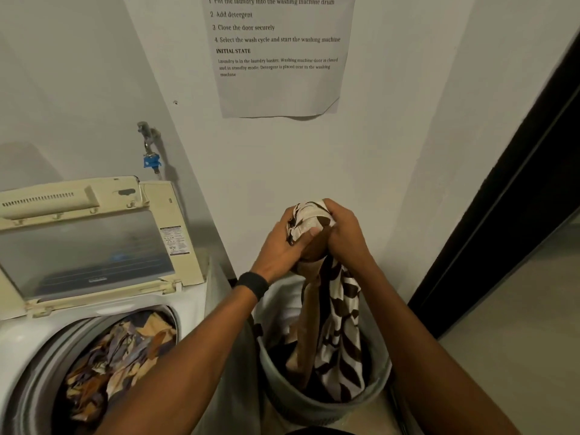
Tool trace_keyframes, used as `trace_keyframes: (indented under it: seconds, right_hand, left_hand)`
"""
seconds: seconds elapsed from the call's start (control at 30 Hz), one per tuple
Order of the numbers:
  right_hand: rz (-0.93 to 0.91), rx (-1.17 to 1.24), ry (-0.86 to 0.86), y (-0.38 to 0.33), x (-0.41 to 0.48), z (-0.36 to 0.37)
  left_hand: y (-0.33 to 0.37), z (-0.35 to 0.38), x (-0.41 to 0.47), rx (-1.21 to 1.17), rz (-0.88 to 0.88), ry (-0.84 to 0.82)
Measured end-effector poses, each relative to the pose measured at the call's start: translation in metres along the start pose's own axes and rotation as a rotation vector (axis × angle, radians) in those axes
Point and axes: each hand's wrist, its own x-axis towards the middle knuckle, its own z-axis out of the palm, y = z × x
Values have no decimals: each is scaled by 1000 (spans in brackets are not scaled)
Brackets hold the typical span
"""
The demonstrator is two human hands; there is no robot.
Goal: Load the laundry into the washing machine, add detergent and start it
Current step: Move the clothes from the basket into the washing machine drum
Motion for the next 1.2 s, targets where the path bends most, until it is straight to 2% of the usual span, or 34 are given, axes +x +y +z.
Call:
trace_keyframes:
  seconds: [0.13,0.27,0.33,0.43,0.53,0.63,0.73,0.8,0.87,1.0,1.07,1.2]
  right_hand:
    - [-6,-7,64,17,-11,9]
    - [66,255,48,26,-46,21]
    - [173,219,-44,38,-69,30]
    - [339,108,-277,63,-105,45]
    - [311,25,-200,70,-107,43]
    - [226,51,-7,43,-86,16]
    - [83,164,199,6,-60,-10]
    - [15,204,250,-11,-42,-14]
    - [-17,147,237,-15,-26,-5]
    - [-46,8,99,2,-17,28]
    - [-79,9,51,5,-16,33]
    - [-104,82,-134,4,-28,31]
  left_hand:
    - [0,-2,7,-35,20,149]
    - [0,-5,7,-56,77,237]
    - [7,-11,13,-148,79,306]
    - [18,-18,22,-229,101,359]
    - [9,-26,24,-165,100,483]
    - [-19,-44,24,23,38,598]
    - [-41,-48,7,101,-52,483]
    - [-44,-38,-3,81,-61,394]
    - [-34,-22,-6,-19,-45,302]
    - [3,1,-4,-389,-117,121]
    - [3,6,-6,-317,-79,158]
    - [-4,7,-1,-238,-84,453]
